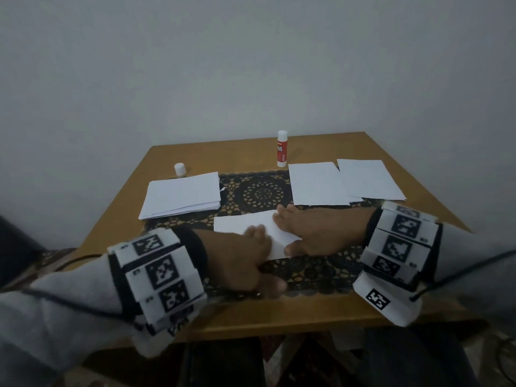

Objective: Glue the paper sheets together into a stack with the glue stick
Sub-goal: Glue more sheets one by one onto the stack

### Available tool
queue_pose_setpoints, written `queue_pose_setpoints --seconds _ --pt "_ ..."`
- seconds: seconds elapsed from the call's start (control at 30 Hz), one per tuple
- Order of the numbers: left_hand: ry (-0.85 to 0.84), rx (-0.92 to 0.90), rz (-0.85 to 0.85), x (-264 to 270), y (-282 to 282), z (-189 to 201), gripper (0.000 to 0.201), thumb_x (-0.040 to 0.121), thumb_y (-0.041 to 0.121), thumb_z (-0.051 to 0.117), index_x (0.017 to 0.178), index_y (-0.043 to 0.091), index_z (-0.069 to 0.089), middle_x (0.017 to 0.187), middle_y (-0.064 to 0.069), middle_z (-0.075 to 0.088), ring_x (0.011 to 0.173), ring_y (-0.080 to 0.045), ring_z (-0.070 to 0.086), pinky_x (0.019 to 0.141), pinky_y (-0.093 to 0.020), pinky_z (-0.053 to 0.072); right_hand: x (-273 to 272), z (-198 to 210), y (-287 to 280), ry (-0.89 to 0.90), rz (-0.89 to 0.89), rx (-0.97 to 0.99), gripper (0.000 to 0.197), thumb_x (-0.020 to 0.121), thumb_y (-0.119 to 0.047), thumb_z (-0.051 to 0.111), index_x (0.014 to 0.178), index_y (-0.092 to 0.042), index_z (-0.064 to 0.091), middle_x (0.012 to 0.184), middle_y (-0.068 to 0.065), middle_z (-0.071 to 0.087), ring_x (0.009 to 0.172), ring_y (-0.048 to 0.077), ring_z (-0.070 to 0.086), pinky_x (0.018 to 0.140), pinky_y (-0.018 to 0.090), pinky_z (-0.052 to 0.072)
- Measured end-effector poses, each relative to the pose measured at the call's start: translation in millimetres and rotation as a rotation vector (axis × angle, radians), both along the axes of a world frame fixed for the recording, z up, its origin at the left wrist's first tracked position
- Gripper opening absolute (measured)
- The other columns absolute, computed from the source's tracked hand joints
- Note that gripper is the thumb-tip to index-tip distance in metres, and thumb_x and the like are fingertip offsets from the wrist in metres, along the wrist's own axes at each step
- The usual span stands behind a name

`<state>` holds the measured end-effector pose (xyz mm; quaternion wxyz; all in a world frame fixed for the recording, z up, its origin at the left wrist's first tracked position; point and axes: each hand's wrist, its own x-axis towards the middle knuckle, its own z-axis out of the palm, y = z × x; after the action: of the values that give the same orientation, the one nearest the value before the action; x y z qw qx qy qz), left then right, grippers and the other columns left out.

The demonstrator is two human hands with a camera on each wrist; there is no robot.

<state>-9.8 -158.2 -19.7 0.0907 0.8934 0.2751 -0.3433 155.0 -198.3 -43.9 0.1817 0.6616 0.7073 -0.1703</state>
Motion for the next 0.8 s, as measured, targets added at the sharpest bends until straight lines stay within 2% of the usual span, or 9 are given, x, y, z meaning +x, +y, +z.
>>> queue_pose_setpoints --seconds 0.07,0.23,0.37,0.43,0.53,0.7,0.8 --pt "-0.025 -0.023 -0.016 -2 -3 0 0.09 0.092 0.063 0.033 0.151 0.012 -0.014 0.157 -0.005 -0.021 0.147 -0.018 -0.006 0.12 -0.037 0.008 1 0 0 0.008 -0.002 0.0 0.078 0.102 -0.044 0.038 0.154 -0.009 -0.007 0.162 0.01 -0.013 0.15 0.023 -0.005 0.121 0.036 0.008" --pt "-0.013 0.121 0.123 -22 18 -10 0.091 0.093 0.064 0.027 0.148 0.007 -0.018 0.155 -0.013 -0.024 0.146 -0.025 -0.012 0.12 -0.04 0.007 -1 0 -1 0.003 0.001 -0.019 0.077 0.102 -0.044 0.037 0.154 -0.009 -0.009 0.161 0.009 -0.015 0.15 0.022 -0.008 0.121 0.037 0.007" --pt "-0.03 0.001 0.0 -30 -9 -10 0.09 0.091 0.066 0.026 0.149 0.012 -0.019 0.154 -0.007 -0.027 0.146 -0.02 -0.015 0.121 -0.039 0.005 1 -1 0 0.016 -0.012 -0.03 0.077 0.103 -0.043 0.036 0.154 -0.009 -0.011 0.161 0.009 -0.017 0.149 0.022 -0.01 0.121 0.038 0.007" --pt "-0.071 0.0 0.056 -30 2 -8 0.087 0.093 0.063 0.025 0.15 0.012 -0.016 0.156 -0.006 -0.024 0.146 -0.019 -0.011 0.121 -0.037 0.005 0 -1 0 0.017 -0.015 -0.036 0.076 0.103 -0.043 0.035 0.154 -0.01 -0.011 0.161 0.008 -0.018 0.149 0.021 -0.011 0.121 0.037 0.006" --pt "-0.061 0.094 0.135 -31 23 -9 0.086 0.094 0.062 0.024 0.15 0.01 -0.016 0.156 -0.009 -0.023 0.147 -0.021 -0.01 0.12 -0.038 0.007 -3 0 -1 0.016 -0.018 -0.039 0.076 0.103 -0.043 0.035 0.153 -0.009 -0.011 0.161 0.008 -0.019 0.149 0.021 -0.011 0.12 0.037 0.005" --pt "-0.129 -0.047 -0.071 -30 11 -13 0.079 0.095 0.061 0.028 0.15 0.023 -0.013 0.156 0.005 -0.023 0.145 -0.011 -0.014 0.121 -0.036 0.002 -4 3 -2 0.016 -0.026 -0.045 0.076 0.103 -0.042 0.035 0.153 -0.009 -0.011 0.161 0.009 -0.018 0.149 0.022 -0.011 0.12 0.036 0.005" --pt "-0.129 0.053 0.01 -34 29 -14 0.077 0.097 0.054 0.03 0.15 0.02 -0.014 0.156 0.002 -0.022 0.146 -0.012 -0.011 0.121 -0.036 0.005 -5 4 -4 0.016 -0.02 -0.018 0.075 0.103 -0.043 0.037 0.154 -0.009 -0.006 0.162 0.008 -0.012 0.15 0.022 -0.007 0.12 0.035 0.007"
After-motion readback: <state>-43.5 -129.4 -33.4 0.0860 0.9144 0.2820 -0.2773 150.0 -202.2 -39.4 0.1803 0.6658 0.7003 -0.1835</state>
